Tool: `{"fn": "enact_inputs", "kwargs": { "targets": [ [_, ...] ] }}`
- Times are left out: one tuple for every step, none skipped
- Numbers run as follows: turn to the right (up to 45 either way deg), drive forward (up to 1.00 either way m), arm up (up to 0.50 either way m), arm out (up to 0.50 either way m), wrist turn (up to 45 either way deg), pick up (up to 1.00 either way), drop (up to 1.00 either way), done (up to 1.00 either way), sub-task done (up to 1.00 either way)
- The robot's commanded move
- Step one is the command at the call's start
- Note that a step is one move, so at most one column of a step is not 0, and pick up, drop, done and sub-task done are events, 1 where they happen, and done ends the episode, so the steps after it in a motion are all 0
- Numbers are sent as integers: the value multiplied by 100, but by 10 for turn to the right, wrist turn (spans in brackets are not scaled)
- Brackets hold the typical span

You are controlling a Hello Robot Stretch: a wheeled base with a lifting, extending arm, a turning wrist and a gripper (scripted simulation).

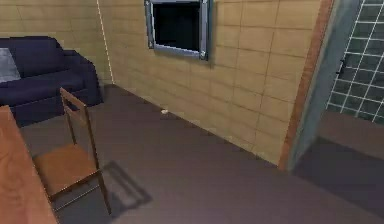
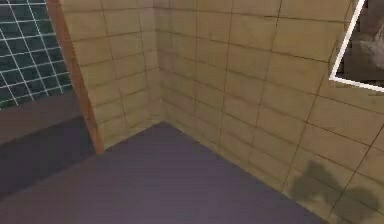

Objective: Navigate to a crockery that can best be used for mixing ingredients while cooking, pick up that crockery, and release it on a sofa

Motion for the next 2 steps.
{"fn": "enact_inputs", "kwargs": {
  "targets": [
    [420,0,0,0,0,0,0,0,0],
    [0,100,0,0,0,0,0,0,0]
  ]
}}
